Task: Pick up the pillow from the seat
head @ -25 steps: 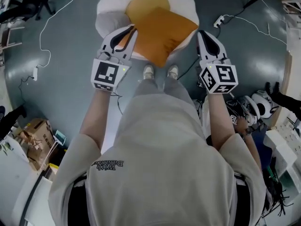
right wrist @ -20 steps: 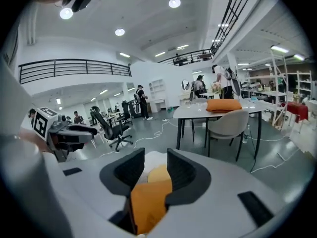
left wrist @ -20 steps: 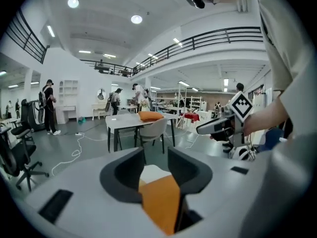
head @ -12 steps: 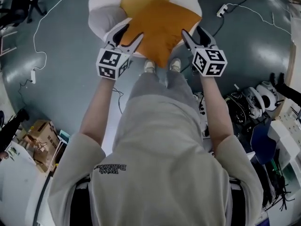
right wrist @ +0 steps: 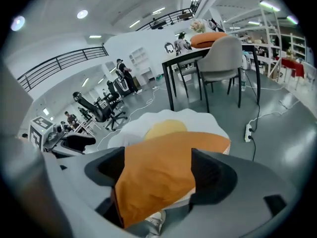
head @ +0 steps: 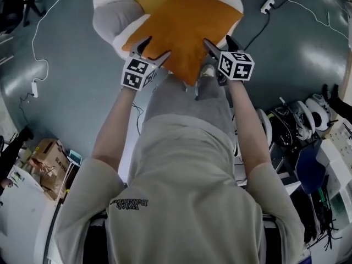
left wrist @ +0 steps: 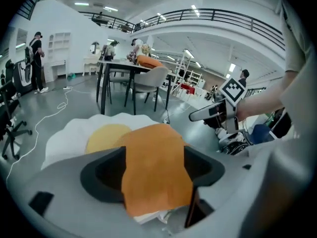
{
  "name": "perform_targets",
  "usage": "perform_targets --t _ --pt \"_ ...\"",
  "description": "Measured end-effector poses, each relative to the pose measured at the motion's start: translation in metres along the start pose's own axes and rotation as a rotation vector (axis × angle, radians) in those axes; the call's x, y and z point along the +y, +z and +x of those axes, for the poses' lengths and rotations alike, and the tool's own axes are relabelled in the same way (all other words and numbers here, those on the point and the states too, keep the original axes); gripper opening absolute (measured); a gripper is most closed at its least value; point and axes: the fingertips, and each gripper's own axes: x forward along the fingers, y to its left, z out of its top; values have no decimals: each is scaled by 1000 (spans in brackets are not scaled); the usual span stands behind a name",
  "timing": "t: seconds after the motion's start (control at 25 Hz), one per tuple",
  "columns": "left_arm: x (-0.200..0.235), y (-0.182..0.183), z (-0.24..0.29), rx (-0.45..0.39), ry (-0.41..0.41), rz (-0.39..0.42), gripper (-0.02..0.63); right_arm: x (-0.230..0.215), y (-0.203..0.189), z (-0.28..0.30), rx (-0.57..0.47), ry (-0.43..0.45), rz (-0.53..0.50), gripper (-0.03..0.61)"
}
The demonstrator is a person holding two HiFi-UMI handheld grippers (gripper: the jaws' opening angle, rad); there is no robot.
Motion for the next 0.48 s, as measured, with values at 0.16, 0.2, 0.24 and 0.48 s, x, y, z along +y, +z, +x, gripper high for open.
perform_targets --t 0.16,0.2,0.24,0.48 --pt "1 -37 28 79 -8 0 368 -19 -31 28 35 1 46 440" --pt "2 -43 34 91 -10 1 373 -22 -38 35 43 2 60 450" --pt "2 -49 40 99 -13 -3 377 -25 -45 41 51 3 71 457" --pt "-1 -80 74 90 -48 -65 402 -36 -89 80 137 35 144 519"
